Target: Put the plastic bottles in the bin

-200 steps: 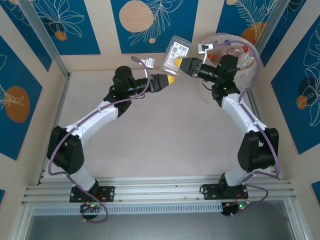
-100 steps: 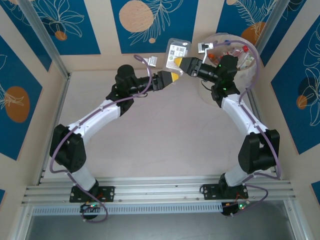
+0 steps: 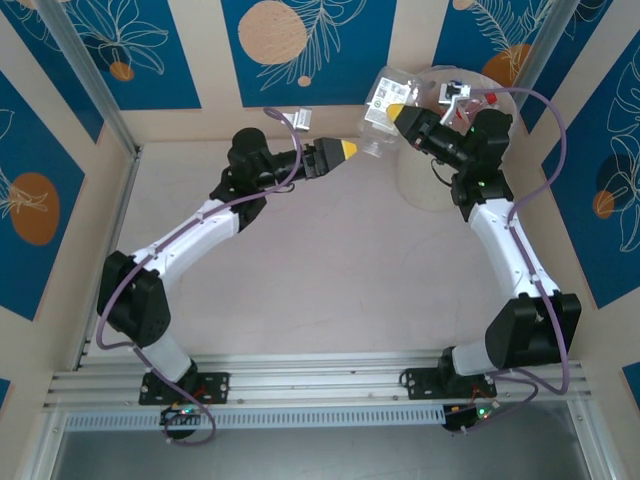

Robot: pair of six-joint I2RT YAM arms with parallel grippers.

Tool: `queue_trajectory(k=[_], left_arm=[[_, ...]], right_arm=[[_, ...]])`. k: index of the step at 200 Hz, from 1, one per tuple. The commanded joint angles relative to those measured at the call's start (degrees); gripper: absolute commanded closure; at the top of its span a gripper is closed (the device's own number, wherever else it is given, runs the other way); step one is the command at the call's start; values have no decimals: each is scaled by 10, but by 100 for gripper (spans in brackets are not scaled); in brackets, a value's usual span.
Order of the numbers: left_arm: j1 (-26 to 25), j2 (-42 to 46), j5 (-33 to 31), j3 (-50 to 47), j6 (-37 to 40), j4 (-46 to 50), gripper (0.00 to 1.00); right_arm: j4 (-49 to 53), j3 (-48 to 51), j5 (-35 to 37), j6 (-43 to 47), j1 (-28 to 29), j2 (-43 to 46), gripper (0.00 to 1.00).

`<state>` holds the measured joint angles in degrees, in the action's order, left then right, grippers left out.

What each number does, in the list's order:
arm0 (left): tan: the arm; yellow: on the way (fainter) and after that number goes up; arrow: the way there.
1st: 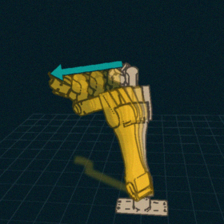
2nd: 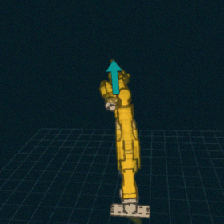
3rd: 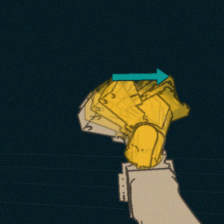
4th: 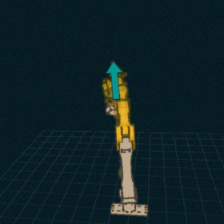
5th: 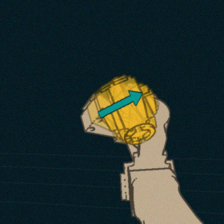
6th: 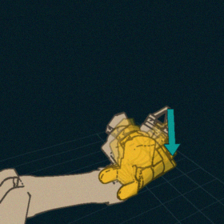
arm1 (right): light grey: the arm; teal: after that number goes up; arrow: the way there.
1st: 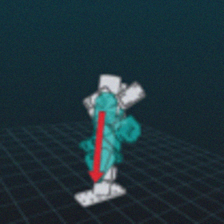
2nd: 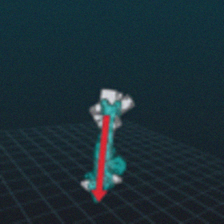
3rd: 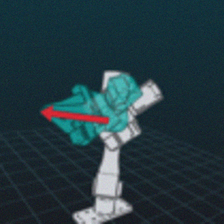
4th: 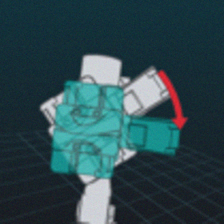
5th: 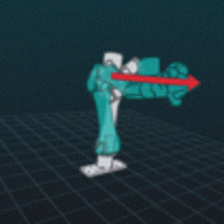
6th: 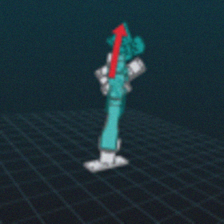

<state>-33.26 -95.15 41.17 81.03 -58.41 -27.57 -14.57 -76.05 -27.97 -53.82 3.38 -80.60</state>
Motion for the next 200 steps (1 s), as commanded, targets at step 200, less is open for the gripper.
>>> queue_trajectory(k=[200], left_arm=[[11, 252, -566, -89, 399, 472, 0]], right_arm=[[374, -487, 280, 213, -83, -314, 79]])
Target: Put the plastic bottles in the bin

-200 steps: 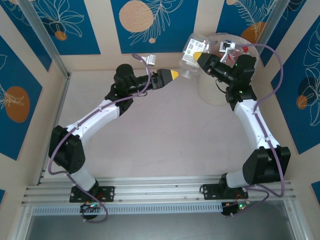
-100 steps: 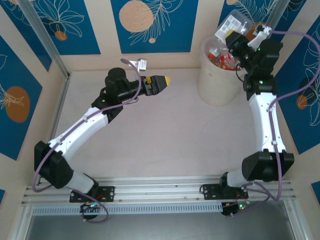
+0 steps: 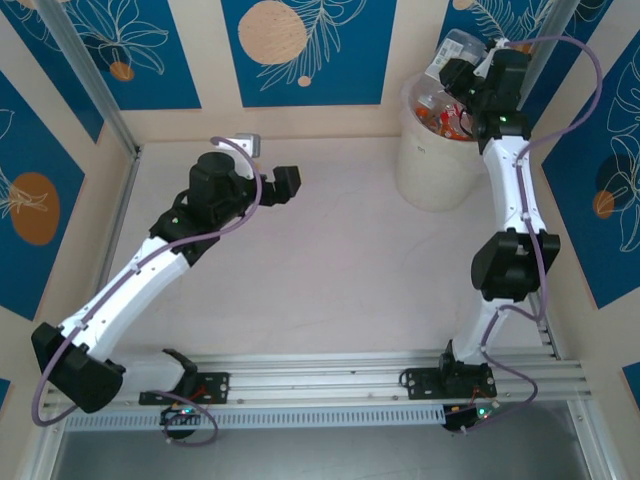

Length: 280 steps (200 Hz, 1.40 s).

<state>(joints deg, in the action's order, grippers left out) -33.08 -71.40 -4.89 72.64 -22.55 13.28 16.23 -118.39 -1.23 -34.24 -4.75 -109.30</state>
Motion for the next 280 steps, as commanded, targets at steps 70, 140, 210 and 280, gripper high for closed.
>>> queue_trajectory(k=[70, 140, 210, 280], left_arm=[[45, 35, -142, -17, 38, 92, 0], [64, 41, -130, -26, 26, 96, 0], [74, 55, -129, -36, 20, 94, 0], [89, 81, -168, -50, 33, 101, 0]], right_arm=[[187, -132, 25, -24, -4, -106, 79], [255, -189, 28, -6, -7, -143, 50], [287, -249, 124, 64, 10, -94, 32], [219, -65, 228, 150, 62, 70, 23]])
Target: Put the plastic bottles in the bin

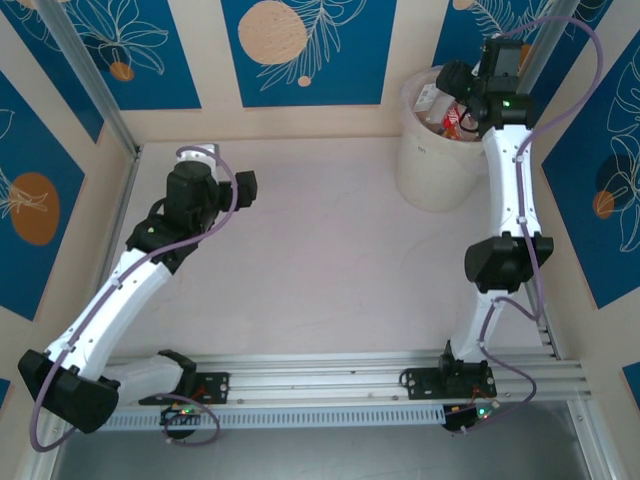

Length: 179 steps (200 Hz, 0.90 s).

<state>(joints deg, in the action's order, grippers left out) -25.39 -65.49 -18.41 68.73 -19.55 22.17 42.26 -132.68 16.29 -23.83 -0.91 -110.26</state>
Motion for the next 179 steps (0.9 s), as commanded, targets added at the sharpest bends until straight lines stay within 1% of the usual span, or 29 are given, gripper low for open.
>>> queue_trajectory(k=[1, 28, 42, 64, 79, 92, 107, 118, 134, 148, 166, 179], left_arm=[[13, 23, -34, -12, 4, 12, 0], [25, 60, -86, -42, 27, 10, 0], [31, 84, -122, -70, 44, 3, 0], [37, 122, -199, -137, 80, -33, 0], [42, 144, -234, -200, 110, -84, 0], [48, 158, -248, -260, 137, -145, 0], [60, 168, -238, -332, 165, -235, 0], [77, 168, -212, -370, 176, -290, 0], [110, 159, -170, -403, 171, -341, 0], [137, 144, -139, -420, 167, -372, 0], [162, 123, -109, -440, 172, -413, 0], [177, 104, -83, -457, 171, -451, 0]], right_arm=[[-44, 83, 54, 46, 25, 84, 23], [-145, 310, 65, 47, 53, 235, 10], [-201, 441, 68, 37, 62, 325, 0], [-266, 633, 70, 24, 71, 450, 1], [-270, 721, 88, 18, 81, 505, 1], [-283, 791, 111, 24, 92, 543, 1], [-339, 873, 124, 53, 101, 587, 1], [-402, 928, 116, 88, 104, 616, 1], [-497, 994, 102, 144, 105, 643, 1], [-531, 1021, 94, 169, 97, 640, 1], [-545, 1034, 71, 175, 83, 616, 1], [-584, 1057, 56, 186, 83, 601, 1]])
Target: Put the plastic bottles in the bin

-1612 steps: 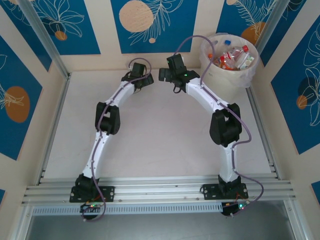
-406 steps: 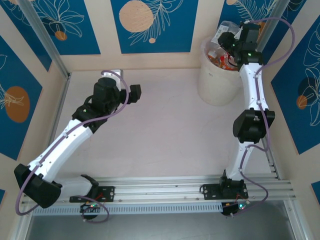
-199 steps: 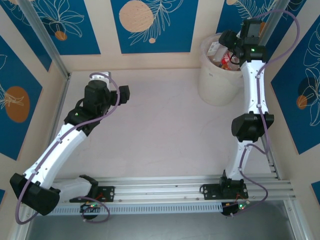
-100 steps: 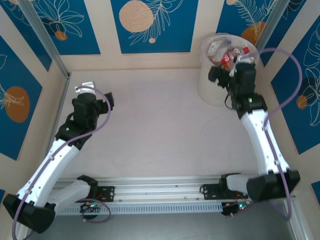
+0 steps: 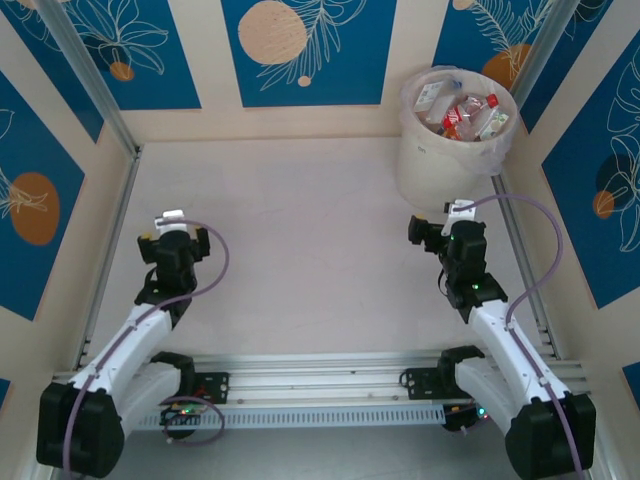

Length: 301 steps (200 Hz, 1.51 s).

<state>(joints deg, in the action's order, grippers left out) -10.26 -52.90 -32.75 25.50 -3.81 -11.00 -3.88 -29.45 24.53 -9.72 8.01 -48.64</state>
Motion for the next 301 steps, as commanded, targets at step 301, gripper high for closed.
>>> queue_trajectory(k=[301], left_arm=[[48, -351, 210, -36, 49, -390, 0]], right_arm=[[-448, 66, -180, 52, -66, -388, 1]])
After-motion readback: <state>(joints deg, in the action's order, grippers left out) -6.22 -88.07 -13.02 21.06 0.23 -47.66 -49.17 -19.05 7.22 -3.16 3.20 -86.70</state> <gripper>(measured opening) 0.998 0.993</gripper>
